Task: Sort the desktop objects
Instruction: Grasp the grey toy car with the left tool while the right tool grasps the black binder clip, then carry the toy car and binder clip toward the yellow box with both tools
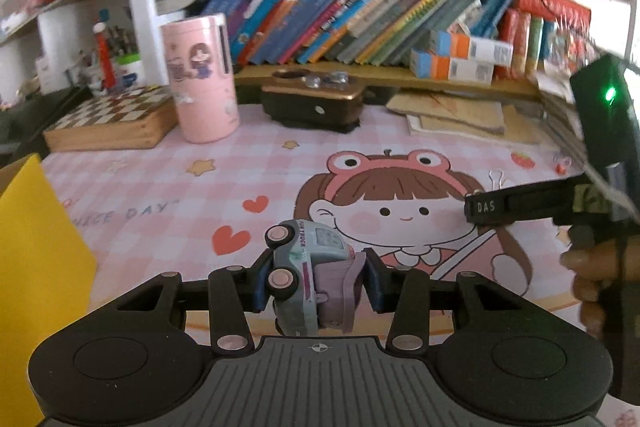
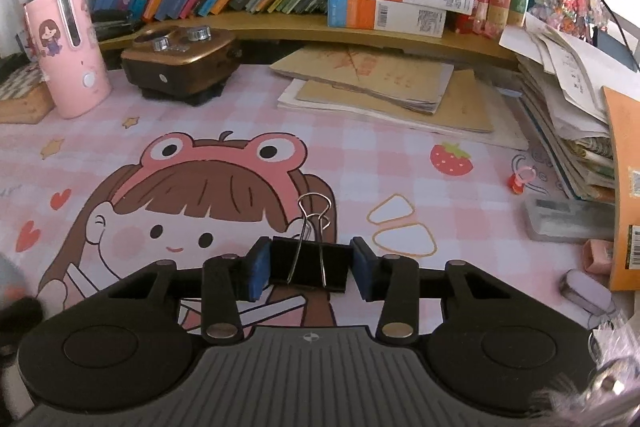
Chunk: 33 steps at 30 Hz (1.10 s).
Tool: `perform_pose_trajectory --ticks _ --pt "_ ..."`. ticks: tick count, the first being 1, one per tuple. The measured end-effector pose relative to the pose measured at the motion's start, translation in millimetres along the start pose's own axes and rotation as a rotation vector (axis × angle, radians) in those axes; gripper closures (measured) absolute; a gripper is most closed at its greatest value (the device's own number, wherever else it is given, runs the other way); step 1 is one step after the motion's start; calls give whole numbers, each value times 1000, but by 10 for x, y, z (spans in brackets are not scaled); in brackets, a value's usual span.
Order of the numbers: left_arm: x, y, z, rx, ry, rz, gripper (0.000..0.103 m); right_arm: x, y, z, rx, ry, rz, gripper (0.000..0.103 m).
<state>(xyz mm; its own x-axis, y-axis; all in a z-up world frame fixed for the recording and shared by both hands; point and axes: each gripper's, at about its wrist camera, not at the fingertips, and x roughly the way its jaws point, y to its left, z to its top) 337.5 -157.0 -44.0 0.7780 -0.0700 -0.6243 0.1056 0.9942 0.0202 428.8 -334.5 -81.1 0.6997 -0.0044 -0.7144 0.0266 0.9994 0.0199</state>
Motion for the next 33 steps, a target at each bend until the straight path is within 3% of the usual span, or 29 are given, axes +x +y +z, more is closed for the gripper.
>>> perform_pose_trajectory --ticks 7,17,33 --pt "-276 119 -19 -63 -19 -12 60 -167 -54 20 3 -38 27 64" --pt "-622 225 -105 -105 -43 -29 60 -698 15 0 -25 -65 151 64" --pt "-1173 532 -445 -188 -22 -40 60 -1513 367 -401 -81 -29 316 64"
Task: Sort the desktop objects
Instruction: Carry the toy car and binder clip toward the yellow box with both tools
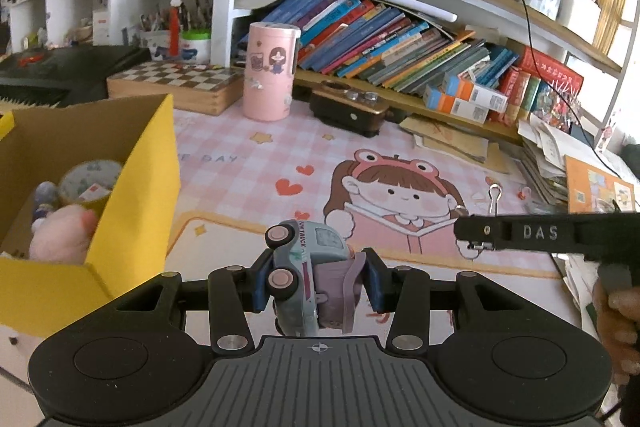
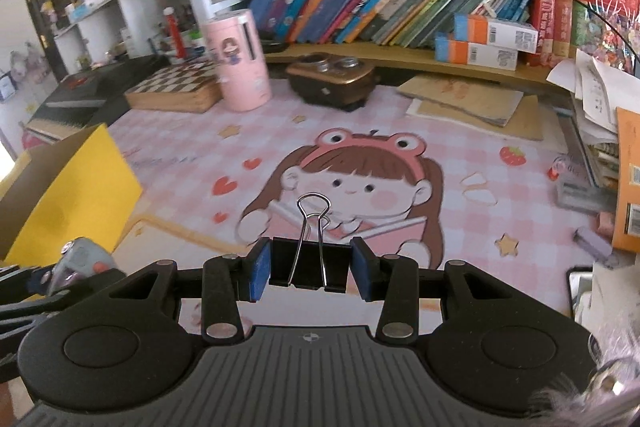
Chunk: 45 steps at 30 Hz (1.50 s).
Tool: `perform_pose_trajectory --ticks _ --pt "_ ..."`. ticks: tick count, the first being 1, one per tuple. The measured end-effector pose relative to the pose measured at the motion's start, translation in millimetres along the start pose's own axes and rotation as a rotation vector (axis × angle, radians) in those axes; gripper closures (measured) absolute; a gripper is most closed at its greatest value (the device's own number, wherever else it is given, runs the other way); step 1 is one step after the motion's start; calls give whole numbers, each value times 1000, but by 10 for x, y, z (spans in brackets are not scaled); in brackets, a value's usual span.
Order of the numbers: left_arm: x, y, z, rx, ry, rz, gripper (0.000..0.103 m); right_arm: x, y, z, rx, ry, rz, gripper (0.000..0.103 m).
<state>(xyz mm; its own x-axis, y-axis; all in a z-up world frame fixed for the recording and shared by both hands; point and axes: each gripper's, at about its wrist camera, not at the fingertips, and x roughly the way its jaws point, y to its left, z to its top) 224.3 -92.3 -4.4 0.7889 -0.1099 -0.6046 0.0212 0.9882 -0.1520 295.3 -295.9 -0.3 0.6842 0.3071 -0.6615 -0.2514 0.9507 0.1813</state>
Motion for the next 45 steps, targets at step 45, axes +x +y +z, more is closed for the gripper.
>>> perform_pose_trajectory --ticks 45 --pt "-1199 1176 -732 17 18 -136 60 -821 1657 -1097 -27 31 -71 64"
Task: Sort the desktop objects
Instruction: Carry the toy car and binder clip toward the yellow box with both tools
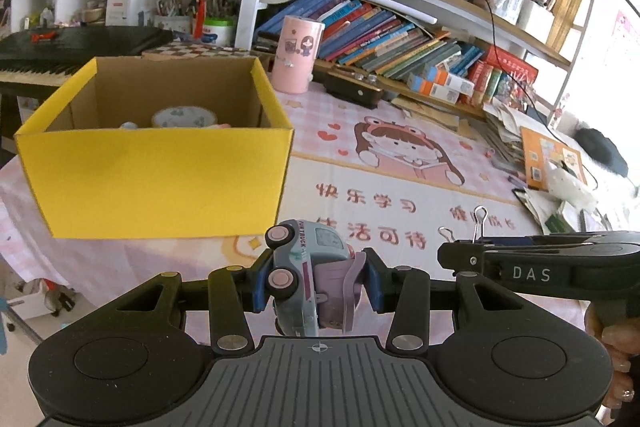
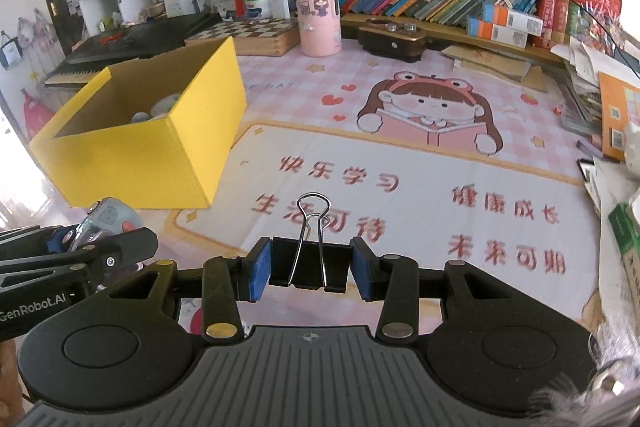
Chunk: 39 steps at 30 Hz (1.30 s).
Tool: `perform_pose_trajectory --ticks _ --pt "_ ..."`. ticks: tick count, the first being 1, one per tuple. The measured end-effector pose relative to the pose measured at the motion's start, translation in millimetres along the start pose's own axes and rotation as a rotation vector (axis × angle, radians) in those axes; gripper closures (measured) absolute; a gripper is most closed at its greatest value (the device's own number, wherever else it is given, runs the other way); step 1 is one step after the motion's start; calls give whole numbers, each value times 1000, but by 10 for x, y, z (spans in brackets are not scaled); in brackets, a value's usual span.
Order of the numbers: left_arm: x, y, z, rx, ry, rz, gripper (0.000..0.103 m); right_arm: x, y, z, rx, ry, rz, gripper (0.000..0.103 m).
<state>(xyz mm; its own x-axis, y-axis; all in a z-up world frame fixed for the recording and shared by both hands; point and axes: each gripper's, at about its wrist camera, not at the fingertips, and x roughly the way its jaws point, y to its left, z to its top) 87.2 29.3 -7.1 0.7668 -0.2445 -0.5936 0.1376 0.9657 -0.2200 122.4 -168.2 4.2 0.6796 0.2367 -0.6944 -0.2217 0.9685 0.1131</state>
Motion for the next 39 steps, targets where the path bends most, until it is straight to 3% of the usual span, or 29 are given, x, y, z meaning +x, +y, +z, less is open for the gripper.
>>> perform_pose_trajectory --ticks 18,39 --pt "-472 391 -349 -7 35 -11 60 -211 639 -539 38 58 11 64" --pt "-856 818 -454 -75 -30 87 60 -190 1225 -529 -74 55 101 64"
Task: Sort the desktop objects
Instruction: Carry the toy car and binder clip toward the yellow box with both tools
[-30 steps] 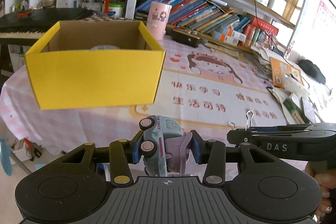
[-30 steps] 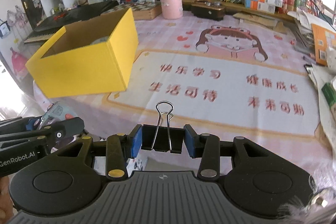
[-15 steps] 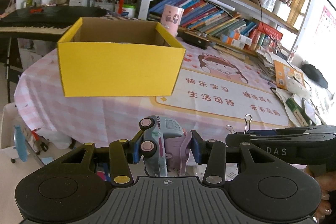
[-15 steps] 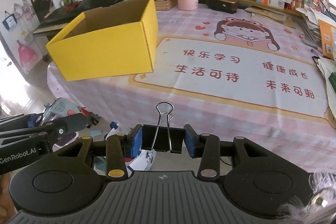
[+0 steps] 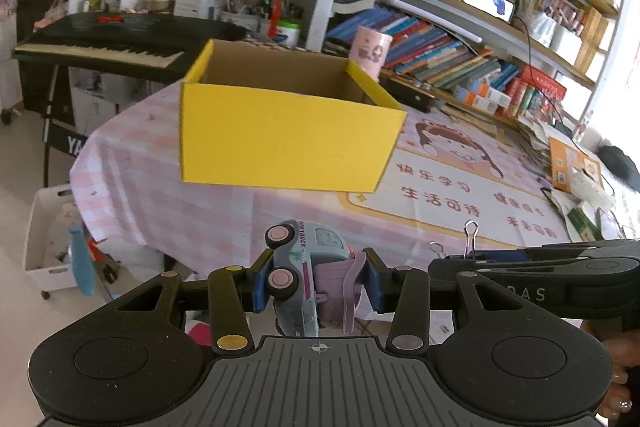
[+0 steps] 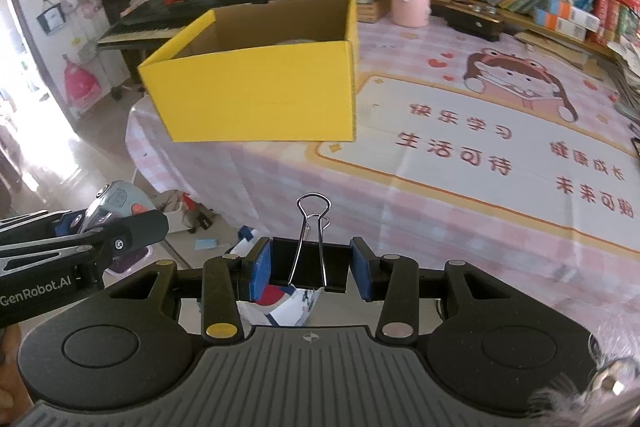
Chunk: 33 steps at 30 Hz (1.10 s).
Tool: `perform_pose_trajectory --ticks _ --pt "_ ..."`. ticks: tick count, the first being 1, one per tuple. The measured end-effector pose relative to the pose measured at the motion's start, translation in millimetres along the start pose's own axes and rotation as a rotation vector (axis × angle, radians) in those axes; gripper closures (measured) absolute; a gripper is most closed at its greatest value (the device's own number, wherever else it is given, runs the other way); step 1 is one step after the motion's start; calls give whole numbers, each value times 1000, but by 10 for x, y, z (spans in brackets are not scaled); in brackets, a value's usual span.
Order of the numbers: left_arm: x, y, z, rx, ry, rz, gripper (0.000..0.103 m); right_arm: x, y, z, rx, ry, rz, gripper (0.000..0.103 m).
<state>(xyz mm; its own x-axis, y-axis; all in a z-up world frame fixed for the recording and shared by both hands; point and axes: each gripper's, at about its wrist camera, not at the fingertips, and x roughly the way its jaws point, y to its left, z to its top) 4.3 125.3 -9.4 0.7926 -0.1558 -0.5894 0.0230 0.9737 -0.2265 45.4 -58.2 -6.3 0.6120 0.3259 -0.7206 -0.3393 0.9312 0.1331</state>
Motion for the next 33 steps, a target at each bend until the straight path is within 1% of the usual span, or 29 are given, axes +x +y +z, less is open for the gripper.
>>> perform_pose_trajectory --ticks 13,18,24,29,33 --pt "-140 236 54 -51 -49 64 60 86 350 144 -94 -6 65 64" --pt "-99 236 72 -53 -44 60 60 105 389 186 -112 -12 66 64" --pt "-39 231 117 -52 -47 66 60 154 350 236 -104 -9 64 64" --pt "0 232 237 -31 -92 90 60 216 327 368 -112 -35 75 64" --pt "67 243 398 -15 -135 103 60 237 307 554 -134 -87 80 64"
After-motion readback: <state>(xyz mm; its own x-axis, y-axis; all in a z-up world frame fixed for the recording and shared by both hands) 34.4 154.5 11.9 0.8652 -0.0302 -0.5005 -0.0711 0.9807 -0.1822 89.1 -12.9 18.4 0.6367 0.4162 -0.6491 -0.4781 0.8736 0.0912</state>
